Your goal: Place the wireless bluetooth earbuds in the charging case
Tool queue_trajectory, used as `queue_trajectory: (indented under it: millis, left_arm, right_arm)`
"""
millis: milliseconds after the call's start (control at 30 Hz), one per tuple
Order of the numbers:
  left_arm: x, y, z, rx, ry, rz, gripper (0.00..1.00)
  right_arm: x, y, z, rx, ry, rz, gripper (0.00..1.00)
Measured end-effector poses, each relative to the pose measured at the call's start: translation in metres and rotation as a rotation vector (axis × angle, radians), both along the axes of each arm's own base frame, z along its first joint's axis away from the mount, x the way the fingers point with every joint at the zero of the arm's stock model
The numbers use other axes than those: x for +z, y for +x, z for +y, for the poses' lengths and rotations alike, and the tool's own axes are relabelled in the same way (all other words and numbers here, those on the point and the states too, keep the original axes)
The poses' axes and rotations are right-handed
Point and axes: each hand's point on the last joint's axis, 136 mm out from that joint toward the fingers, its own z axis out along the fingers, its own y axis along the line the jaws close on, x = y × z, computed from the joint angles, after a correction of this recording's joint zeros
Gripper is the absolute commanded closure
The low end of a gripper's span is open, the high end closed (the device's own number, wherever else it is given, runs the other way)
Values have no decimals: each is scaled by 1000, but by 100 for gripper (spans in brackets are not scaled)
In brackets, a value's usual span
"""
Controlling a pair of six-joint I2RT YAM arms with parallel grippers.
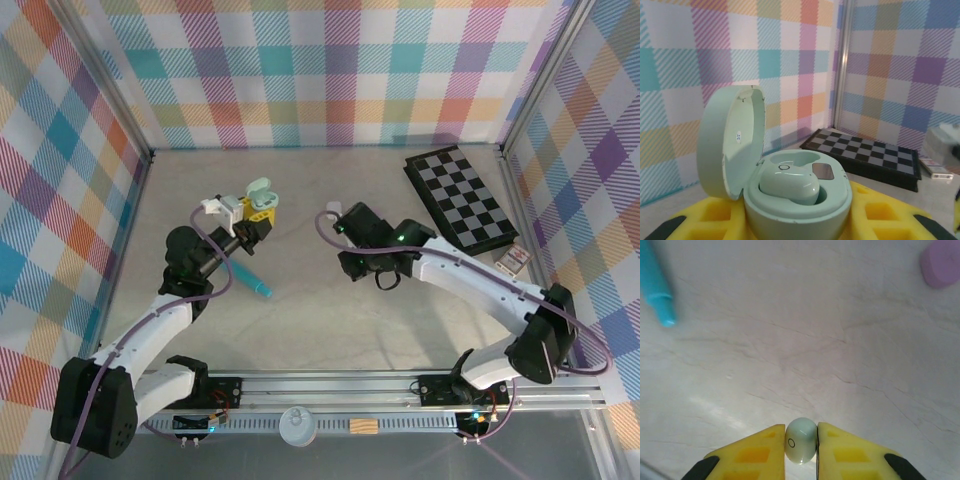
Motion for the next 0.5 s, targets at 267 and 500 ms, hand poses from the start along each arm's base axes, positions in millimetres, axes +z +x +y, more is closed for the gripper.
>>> queue_trajectory:
  millis: [267, 500]
  left_arm:
    - [-14, -15, -36, -126, 26, 23, 69]
    - [-32, -26, -63, -216, 59, 54, 69]
  right_arm:
    - [61, 1, 24, 57, 247, 11, 81]
    - [86, 0, 35, 85, 384, 55, 81]
